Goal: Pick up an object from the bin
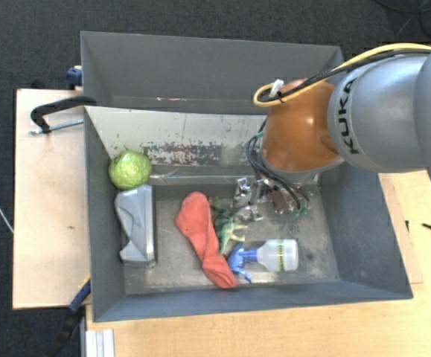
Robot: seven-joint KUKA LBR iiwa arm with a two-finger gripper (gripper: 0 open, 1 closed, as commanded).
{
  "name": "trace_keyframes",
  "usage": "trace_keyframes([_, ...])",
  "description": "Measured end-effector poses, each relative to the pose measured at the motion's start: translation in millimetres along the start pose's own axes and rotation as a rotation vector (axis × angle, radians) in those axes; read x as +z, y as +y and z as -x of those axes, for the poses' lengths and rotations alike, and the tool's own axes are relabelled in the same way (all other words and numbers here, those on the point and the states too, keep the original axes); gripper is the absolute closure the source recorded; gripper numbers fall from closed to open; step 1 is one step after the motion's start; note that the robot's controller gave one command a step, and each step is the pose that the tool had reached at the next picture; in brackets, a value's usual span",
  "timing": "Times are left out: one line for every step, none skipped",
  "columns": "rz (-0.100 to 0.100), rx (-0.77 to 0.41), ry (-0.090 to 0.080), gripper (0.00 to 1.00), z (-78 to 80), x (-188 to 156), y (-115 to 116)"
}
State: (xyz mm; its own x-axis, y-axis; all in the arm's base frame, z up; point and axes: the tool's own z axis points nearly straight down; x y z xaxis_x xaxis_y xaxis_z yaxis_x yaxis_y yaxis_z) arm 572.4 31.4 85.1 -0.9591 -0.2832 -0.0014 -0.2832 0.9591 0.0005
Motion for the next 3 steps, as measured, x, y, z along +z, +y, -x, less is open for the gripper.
trace_keyframes([0.0, 0.0, -0.003, 0.0, 0.5, 0, 0])
trace_keyframes([0.0, 0.0, -0.003, 0.0, 0.4, 0, 0])
trace_keyframes([-0.001, -0.133, -0.01, 0.0, -11.0, 2, 0])
